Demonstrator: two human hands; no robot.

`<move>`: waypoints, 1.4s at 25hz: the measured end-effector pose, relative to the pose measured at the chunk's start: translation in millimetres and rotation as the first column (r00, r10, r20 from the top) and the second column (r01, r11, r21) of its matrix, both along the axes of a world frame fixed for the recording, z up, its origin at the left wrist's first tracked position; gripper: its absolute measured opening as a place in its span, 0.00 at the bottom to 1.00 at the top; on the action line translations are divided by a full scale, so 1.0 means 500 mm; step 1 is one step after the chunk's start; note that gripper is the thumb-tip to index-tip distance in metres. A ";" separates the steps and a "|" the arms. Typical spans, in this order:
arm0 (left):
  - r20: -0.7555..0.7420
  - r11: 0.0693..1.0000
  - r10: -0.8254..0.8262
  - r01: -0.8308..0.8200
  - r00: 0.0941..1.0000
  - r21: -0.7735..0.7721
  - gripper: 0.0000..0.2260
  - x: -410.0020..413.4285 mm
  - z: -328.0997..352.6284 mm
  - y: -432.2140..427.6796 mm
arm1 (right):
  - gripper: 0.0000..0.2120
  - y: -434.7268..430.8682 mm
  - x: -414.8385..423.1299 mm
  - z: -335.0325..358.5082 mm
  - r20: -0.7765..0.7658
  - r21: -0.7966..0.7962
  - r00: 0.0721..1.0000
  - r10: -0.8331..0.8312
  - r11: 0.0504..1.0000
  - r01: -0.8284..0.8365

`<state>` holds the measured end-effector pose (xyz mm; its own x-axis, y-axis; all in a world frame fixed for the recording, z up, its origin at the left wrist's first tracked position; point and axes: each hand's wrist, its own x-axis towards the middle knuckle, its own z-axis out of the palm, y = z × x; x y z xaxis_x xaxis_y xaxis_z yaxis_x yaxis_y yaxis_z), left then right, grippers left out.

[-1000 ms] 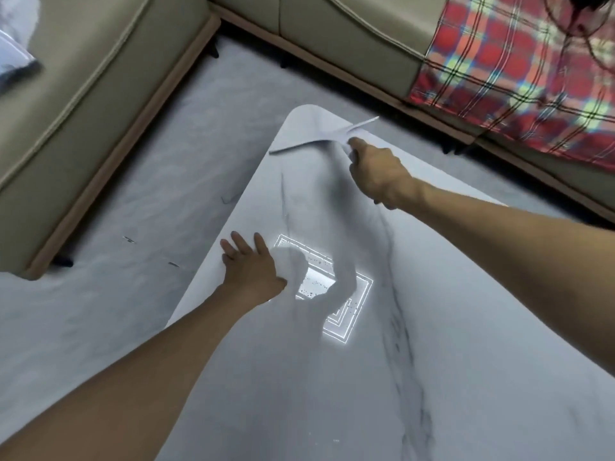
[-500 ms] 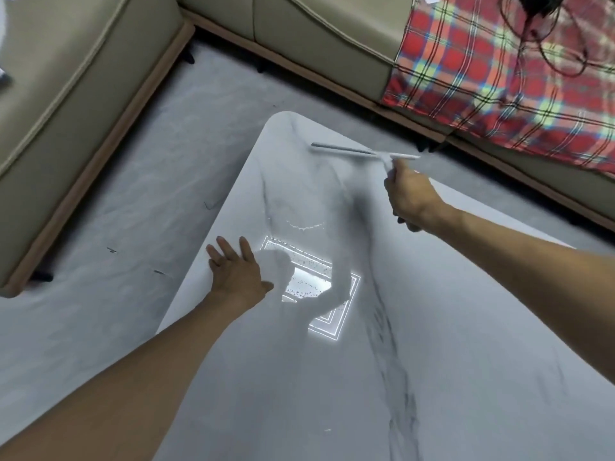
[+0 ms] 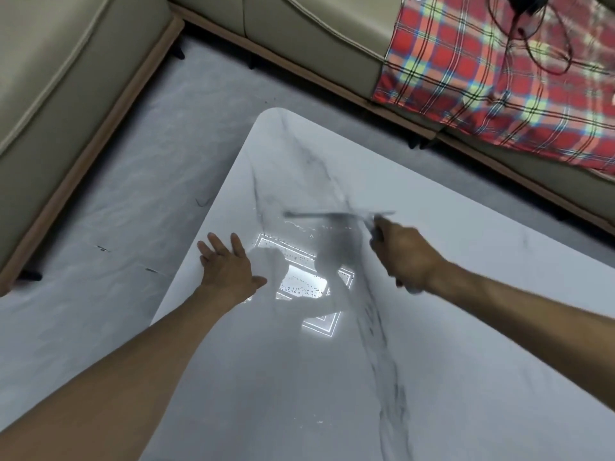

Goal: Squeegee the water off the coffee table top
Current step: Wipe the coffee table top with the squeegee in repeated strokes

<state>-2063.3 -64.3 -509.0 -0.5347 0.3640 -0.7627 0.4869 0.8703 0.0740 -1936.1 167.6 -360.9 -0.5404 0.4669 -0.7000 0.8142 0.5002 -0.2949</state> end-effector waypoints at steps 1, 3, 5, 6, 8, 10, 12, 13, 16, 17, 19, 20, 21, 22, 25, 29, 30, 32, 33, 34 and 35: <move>0.001 1.000 -0.002 0.002 1.000 -0.003 0.49 0.000 0.000 0.000 | 0.04 0.012 -0.043 -0.004 -0.063 0.051 0.998 0.028 0.998 -0.025; 0.003 1.000 -0.013 0.013 1.000 -0.007 0.50 -0.004 0.001 -0.001 | 0.06 0.031 -0.156 -0.029 -0.159 0.117 0.986 0.057 0.992 -0.038; 0.015 1.000 -0.017 0.018 1.000 -0.013 0.50 -0.009 0.003 -0.002 | 0.08 0.030 -0.268 -0.067 -0.174 0.113 0.985 0.024 0.994 -0.004; 0.017 1.000 -0.027 0.027 0.999 -0.014 0.50 -0.011 0.002 -0.002 | 0.11 0.024 -0.310 -0.085 -0.169 0.110 0.986 0.005 0.994 0.014; 0.008 0.999 -0.052 0.053 0.999 -0.011 0.50 -0.011 0.000 0.000 | 0.17 0.005 -0.345 -0.115 -0.157 0.122 0.988 0.010 0.993 0.009; 0.006 0.999 -0.044 0.044 0.999 -0.007 0.50 -0.008 -0.001 -0.002 | 0.14 -0.020 -0.314 -0.134 -0.173 0.153 0.979 0.108 0.985 -0.082; 0.006 0.999 -0.047 0.047 0.999 0.004 0.50 -0.007 -0.004 -0.002 | 0.10 -0.034 -0.225 -0.139 -0.192 0.176 0.946 0.262 0.957 -0.229; 0.009 0.999 -0.052 0.052 0.999 0.005 0.50 -0.008 -0.004 -0.003 | 0.12 -0.034 -0.169 -0.136 -0.195 0.183 0.930 0.312 0.943 -0.278; 0.016 0.999 -0.038 0.038 0.999 -0.004 0.49 -0.014 -0.008 -0.009 | 0.20 -0.025 0.000 -0.100 -0.099 0.196 0.921 0.376 0.915 -0.352; 0.021 0.999 -0.037 0.037 0.999 -0.004 0.48 -0.015 -0.006 -0.009 | 0.21 -0.021 0.044 -0.082 -0.028 0.196 0.917 0.397 0.902 -0.385; 0.040 0.999 -0.036 0.037 0.999 -0.013 0.47 -0.018 0.001 -0.008 | 0.20 -0.008 0.089 -0.051 0.091 0.169 0.896 0.434 0.880 -0.443; 0.048 0.999 -0.034 0.035 0.998 -0.021 0.46 -0.020 0.005 -0.009 | 0.18 0.000 0.085 -0.037 0.100 0.148 0.892 0.441 0.880 -0.452; 0.052 0.999 -0.029 0.030 0.998 -0.022 0.45 -0.020 0.010 -0.013 | 0.16 0.006 0.066 -0.026 0.066 0.137 0.897 0.438 0.886 -0.443; 0.048 1.000 -0.014 0.015 0.999 -0.006 0.43 -0.021 0.015 -0.019 | 0.14 0.009 0.033 -0.021 0.007 0.146 0.906 0.422 0.896 -0.419; -0.045 0.970 0.151 -0.139 0.988 0.200 0.29 -0.029 0.033 -0.057 | 0.12 -0.013 -0.115 -0.043 -0.154 0.168 0.943 0.297 0.948 -0.271; -0.188 0.881 0.360 -0.266 0.914 0.392 0.07 -0.029 0.062 -0.148 | 0.11 -0.108 -0.237 -0.109 -0.222 0.090 0.970 0.094 0.993 -0.075; -0.221 0.891 0.355 -0.257 0.908 0.375 0.08 -0.025 0.065 -0.167 | 0.09 -0.134 -0.236 -0.124 -0.231 0.097 0.964 0.129 0.989 -0.109; -0.268 0.910 0.344 -0.249 0.900 0.333 0.10 -0.013 0.066 -0.201 | 0.12 -0.176 -0.195 -0.143 -0.245 0.131 0.930 0.274 0.960 -0.249; -0.277 0.915 0.338 -0.244 0.899 0.322 0.11 -0.006 0.062 -0.215 | 0.16 -0.188 -0.158 -0.146 -0.242 0.146 0.902 0.357 0.933 -0.329; -0.283 0.922 0.324 -0.234 0.903 0.308 0.12 0.003 0.058 -0.227 | 0.20 -0.191 -0.114 -0.146 -0.225 0.151 0.876 0.426 0.904 -0.401; -0.285 0.932 0.305 -0.223 0.909 0.287 0.13 0.014 0.055 -0.239 | 0.22 -0.187 -0.067 -0.144 -0.198 0.146 0.851 0.486 0.873 -0.465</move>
